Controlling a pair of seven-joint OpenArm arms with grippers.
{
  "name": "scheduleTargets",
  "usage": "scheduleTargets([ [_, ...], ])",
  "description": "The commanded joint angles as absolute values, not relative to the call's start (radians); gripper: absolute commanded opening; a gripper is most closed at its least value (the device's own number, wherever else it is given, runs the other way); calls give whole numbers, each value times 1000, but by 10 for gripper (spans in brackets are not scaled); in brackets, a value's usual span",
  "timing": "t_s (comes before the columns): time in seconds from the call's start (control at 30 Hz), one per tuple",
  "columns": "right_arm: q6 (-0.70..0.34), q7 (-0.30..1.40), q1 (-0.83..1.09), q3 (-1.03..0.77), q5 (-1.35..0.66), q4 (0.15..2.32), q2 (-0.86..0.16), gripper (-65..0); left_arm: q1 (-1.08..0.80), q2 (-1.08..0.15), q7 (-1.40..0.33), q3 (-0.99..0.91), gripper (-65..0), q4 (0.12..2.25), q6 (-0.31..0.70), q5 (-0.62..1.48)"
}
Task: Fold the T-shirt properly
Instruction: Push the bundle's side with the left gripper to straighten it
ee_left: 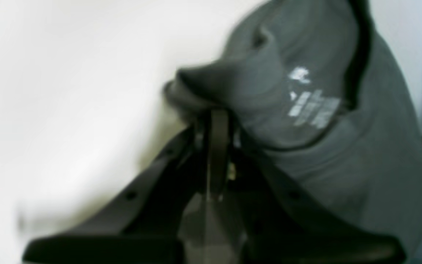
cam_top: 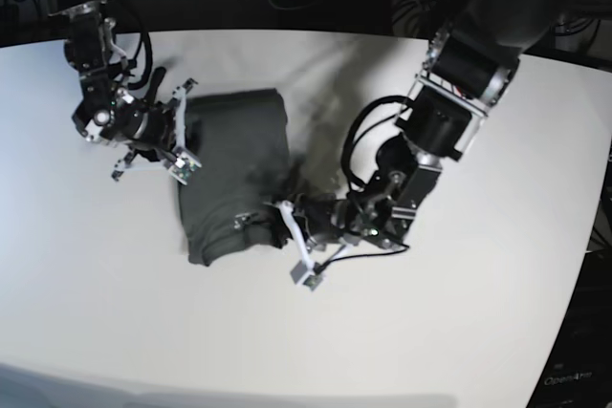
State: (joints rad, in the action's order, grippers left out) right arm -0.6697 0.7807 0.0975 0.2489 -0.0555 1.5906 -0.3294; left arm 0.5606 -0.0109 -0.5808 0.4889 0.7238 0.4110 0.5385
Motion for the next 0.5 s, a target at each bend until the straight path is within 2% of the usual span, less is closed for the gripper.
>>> scheduleTargets([
  [0.0,-698,823,117,259,-64,1580,-317,-649,591,7,-562,486,-633,716,415,538],
  [0.23,-698,832,145,259,-64,1581,-269,-649,613,51,-466,487,-633,618,417,519],
  [0.47,-698,848,148,260,-64,1581,-213,-649,633,70,-447,489,-633,615,417,519],
])
